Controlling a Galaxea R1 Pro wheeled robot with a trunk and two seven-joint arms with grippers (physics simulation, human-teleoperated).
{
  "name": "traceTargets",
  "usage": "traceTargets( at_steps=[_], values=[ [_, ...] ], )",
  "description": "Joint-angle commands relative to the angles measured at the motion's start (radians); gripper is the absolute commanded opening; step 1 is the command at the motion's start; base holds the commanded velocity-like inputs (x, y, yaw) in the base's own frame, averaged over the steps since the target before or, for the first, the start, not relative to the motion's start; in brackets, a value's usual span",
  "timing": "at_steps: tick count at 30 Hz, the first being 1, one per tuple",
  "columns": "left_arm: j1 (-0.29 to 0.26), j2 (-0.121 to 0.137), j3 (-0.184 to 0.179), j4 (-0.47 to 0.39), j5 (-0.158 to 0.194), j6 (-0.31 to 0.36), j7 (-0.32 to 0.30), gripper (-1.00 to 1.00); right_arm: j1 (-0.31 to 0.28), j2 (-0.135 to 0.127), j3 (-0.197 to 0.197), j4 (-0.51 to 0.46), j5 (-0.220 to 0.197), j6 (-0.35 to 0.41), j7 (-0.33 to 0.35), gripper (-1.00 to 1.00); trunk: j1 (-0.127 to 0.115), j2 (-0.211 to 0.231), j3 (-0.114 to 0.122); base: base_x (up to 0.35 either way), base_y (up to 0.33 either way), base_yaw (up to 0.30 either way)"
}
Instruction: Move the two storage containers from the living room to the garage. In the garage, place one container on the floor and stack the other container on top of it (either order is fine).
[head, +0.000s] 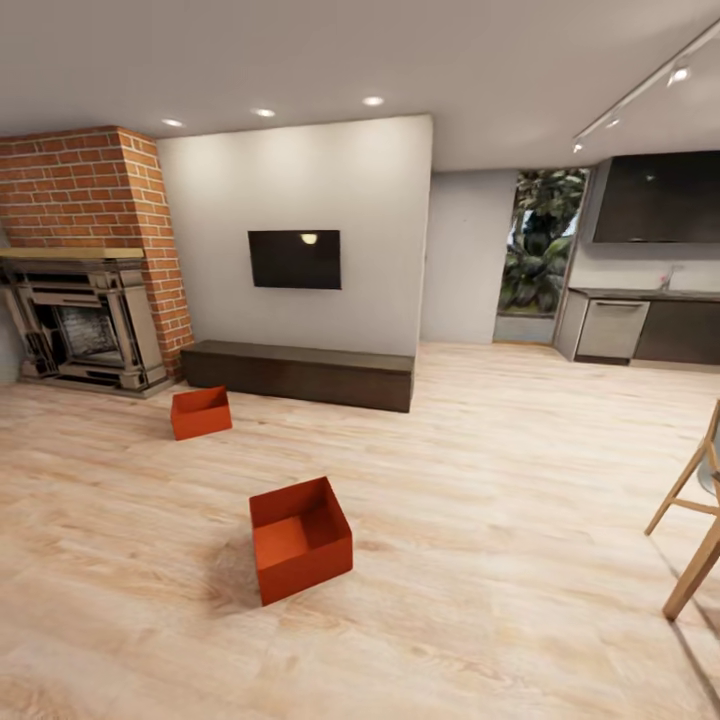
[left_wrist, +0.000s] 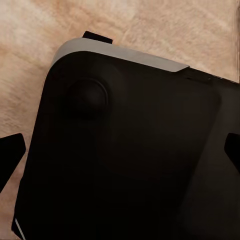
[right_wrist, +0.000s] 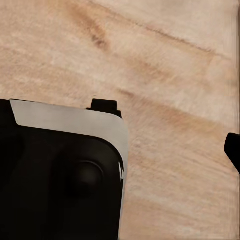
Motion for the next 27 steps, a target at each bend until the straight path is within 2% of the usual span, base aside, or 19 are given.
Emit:
traceTargets(
  at_steps=[1, 27],
  values=[
    [0.0, 0.0, 0.005, 0.0, 0.002, -0.003, 0.0, 1.0, -0.001, 0.0, 0.008, 0.003, -0.009, -0.006, -0.001, 1.0, 0.0, -0.001, -0.001, 0.29, -0.185, 0.272],
    [0.0, 0.001, 0.005, 0.001, 0.002, -0.003, 0.0, 1.0, -0.001, -0.003, 0.009, 0.003, -0.01, -0.006, -0.001, 1.0, 0.0, -0.001, -0.001, 0.29, -0.18, 0.272]
  ],
)
